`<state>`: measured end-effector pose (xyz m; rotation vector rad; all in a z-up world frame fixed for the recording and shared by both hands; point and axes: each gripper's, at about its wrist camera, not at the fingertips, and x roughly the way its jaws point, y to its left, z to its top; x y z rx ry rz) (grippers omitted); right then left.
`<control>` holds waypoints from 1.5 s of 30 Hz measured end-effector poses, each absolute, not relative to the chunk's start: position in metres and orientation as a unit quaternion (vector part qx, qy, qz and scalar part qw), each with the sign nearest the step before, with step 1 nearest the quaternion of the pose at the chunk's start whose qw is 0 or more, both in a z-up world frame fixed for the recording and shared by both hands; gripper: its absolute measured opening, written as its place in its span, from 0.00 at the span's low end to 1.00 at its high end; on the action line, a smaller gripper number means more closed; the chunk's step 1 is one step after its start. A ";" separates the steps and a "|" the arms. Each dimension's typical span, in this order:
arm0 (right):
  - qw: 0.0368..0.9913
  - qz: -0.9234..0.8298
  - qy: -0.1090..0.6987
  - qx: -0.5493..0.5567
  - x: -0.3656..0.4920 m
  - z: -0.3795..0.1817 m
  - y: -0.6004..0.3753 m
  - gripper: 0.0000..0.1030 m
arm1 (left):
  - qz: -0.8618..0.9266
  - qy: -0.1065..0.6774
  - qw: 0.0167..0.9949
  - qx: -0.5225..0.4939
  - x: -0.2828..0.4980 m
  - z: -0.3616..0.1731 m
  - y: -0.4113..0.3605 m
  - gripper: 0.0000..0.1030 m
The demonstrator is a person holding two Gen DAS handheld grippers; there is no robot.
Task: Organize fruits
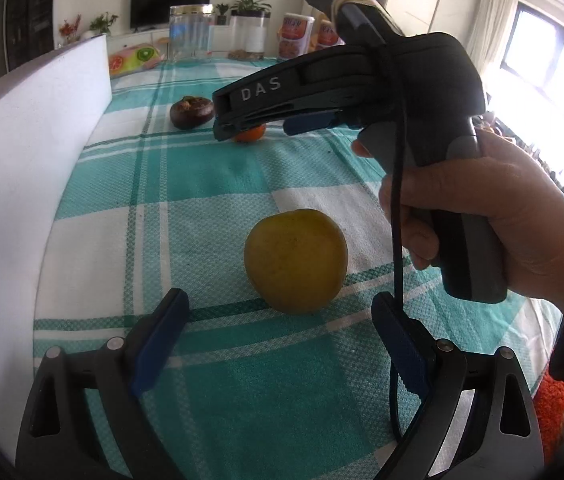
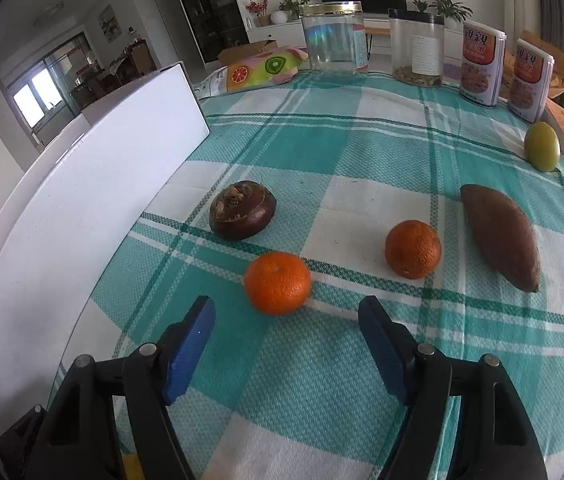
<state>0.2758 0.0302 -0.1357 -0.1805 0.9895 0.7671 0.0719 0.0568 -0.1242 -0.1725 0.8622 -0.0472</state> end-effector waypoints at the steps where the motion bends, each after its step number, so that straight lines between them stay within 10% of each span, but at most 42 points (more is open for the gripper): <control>1: 0.804 0.359 0.466 -0.090 0.278 -0.137 0.034 0.50 | -0.023 0.417 0.905 -0.083 0.072 -0.124 0.057 0.91; 3: 0.811 0.345 0.461 -0.106 0.278 -0.136 0.036 0.33 | -0.023 0.417 0.905 -0.084 0.072 -0.124 0.057 0.91; 22: 0.875 0.187 0.429 0.122 0.164 -0.111 -0.191 0.33 | -0.021 0.423 0.903 -0.073 0.074 -0.125 0.054 0.92; 45: 0.896 0.169 0.400 0.087 0.140 -0.114 -0.181 0.33 | -0.039 0.450 0.889 -0.072 0.081 -0.111 0.052 0.92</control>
